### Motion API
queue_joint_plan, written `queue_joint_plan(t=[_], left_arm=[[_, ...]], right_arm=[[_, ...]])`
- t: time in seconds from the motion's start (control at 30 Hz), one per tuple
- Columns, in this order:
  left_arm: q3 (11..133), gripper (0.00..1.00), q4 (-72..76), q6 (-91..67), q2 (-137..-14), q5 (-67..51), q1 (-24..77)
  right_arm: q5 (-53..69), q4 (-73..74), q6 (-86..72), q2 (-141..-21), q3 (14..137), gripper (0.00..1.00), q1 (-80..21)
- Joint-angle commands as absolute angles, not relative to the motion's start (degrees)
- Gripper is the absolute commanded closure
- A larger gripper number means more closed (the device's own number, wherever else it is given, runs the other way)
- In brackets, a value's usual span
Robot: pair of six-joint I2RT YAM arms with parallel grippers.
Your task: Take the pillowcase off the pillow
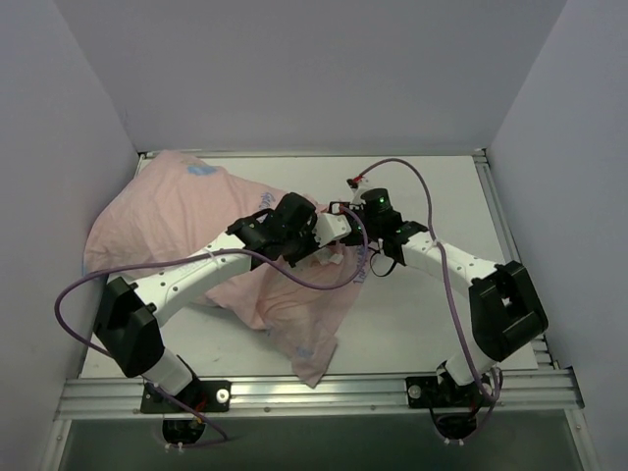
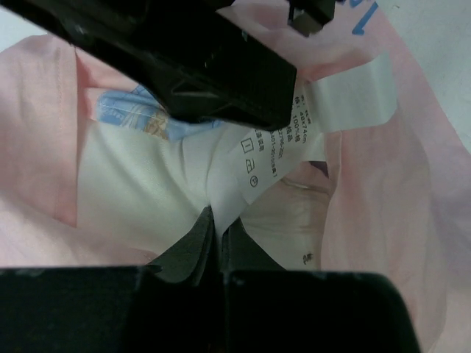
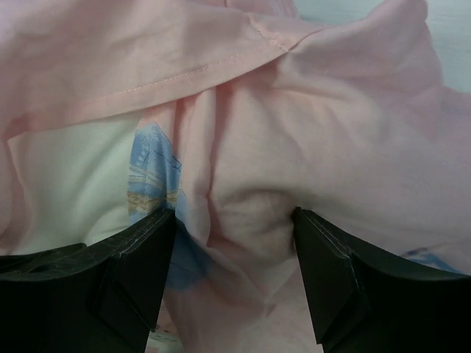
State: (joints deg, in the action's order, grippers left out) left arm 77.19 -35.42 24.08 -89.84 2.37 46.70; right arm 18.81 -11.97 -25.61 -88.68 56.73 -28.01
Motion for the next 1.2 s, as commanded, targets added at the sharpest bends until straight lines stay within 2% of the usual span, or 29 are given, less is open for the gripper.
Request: queue_joint_plan(t=[0.0,0.2,0.53,0.87,0.97,1.0,1.07,1.1,1.13,1.17], left_arm=[[80.86,0.98,-32.96,22.76,-89.12,4.74,45.97],[81.47,0.98,-32.87,22.76,-90.09,4.83,45.53],[81.3,0.98,-32.78,22.76,-90.44,4.92,45.18],[82.0,0.98,-32.87,22.24,-89.83,5.1,45.17],[81.83,0.98,-32.7,22.24,-89.65,5.36,45.0],[81.74,0.98,-32.78,22.24,-89.56,5.45,44.83],[81.56,0.98,-32.96,22.32,-89.3,5.62,44.47],[81.3,0.98,-33.39,22.5,-89.12,5.71,44.39],[80.95,0.98,-33.66,22.59,-88.86,5.71,43.86],[79.99,0.98,-33.84,22.85,-88.07,5.63,43.51]], right_arm=[[21.62,-15.82,-26.02,-89.12,60.03,0.34,-29.53],[21.09,-15.47,-26.37,-90.44,59.94,0.35,-29.62],[23.73,-16.7,-26.72,-82.88,60.38,0.32,-29.97],[22.59,-19.33,-27.51,-91.31,59.5,0.35,-30.85],[21.54,-19.25,-27.25,-93.6,60.2,0.47,-31.55],[20.58,-18.55,-27.16,-94.3,60.47,0.63,-31.81],[15.95,-16.53,-27.33,-94.31,60.38,0.8,-31.47],[14.43,-15.74,-27.51,-94.05,60.03,0.96,-30.25],[13.2,-14.51,-28.03,-93.78,59.77,1.0,-29.19],[12.4,-14.24,-28.65,-93.61,59.24,1.0,-27.87]])
